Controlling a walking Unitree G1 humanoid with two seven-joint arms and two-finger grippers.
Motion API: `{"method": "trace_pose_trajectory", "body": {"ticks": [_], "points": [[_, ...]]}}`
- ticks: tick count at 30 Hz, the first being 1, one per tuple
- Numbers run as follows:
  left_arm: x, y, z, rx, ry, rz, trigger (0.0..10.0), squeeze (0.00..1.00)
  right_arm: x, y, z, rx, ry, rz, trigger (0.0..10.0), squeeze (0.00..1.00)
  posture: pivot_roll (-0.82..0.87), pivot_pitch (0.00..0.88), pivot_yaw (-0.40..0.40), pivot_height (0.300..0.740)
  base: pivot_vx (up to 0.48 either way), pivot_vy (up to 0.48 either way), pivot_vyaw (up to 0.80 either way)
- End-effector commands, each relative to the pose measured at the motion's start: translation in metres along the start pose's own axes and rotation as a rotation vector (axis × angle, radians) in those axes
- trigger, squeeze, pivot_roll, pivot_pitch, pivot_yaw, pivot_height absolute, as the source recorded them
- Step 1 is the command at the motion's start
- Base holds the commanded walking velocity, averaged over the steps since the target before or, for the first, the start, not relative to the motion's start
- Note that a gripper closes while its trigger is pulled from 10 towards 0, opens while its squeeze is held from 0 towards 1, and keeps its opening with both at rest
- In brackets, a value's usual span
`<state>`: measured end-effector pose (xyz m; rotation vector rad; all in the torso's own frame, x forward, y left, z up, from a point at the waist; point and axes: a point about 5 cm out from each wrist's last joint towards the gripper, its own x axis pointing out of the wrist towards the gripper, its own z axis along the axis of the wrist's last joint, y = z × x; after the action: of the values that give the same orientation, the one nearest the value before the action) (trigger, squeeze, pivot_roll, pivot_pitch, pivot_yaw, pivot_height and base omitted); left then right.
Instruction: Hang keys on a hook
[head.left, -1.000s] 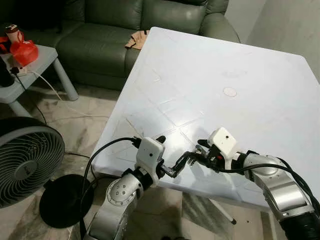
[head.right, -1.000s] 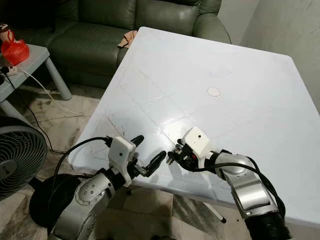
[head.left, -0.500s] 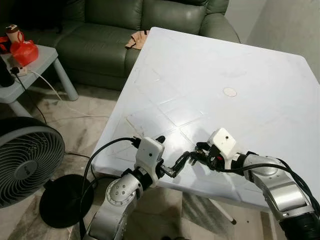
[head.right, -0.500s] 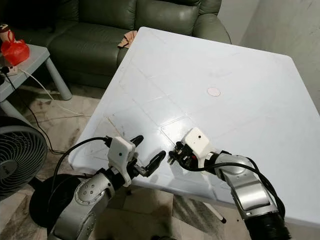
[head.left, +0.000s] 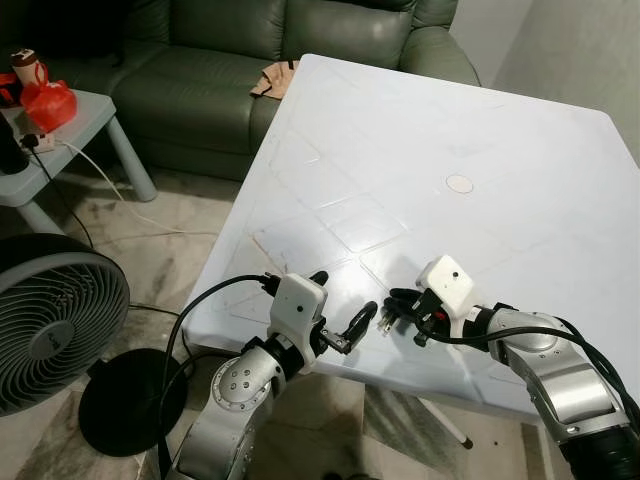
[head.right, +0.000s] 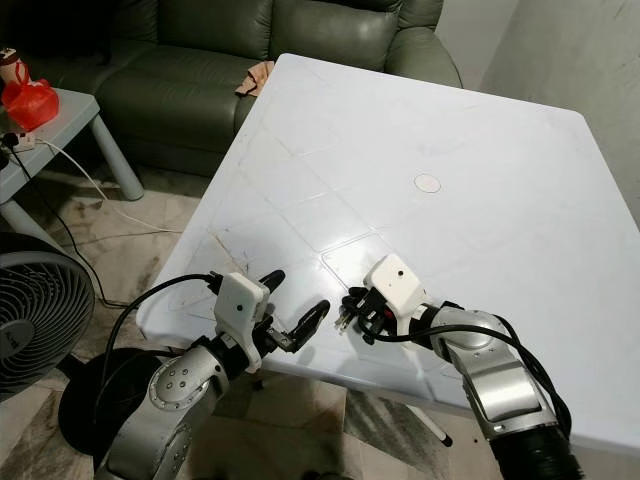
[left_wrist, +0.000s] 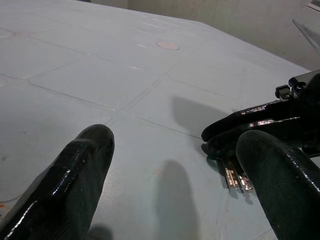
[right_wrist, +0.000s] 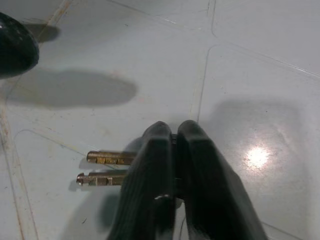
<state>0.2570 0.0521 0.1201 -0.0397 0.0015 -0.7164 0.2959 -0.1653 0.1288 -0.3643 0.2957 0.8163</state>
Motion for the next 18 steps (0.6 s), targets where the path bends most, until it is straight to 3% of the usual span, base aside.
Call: {"method": "trace_pose_trajectory", "body": {"ticks": [1, 11, 18], "points": [[-0.001, -0.004, 0.004, 0.001, -0.013, -0.009, 10.0, 0.00, -0.002, -0.001, -0.005, 0.015, 0.016, -0.004, 0.0, 0.00, -0.03, 0.176, -0.081, 0.740, 0.000, 0.000, 0.00], [0.001, -0.002, 0.004, 0.003, -0.015, -0.003, 10.0, 0.00, -0.003, -0.008, 0.001, 0.044, -0.040, -0.039, 0.0, 0.00, -0.03, 0.178, -0.082, 0.740, 0.000, 0.000, 0.00], [0.000, -0.003, 0.004, 0.004, -0.016, 0.000, 10.0, 0.00, -0.004, -0.024, 0.008, 0.044, -0.079, -0.162, 0.0, 0.00, -0.03, 0.173, -0.080, 0.740, 0.000, 0.000, 0.00]]}}
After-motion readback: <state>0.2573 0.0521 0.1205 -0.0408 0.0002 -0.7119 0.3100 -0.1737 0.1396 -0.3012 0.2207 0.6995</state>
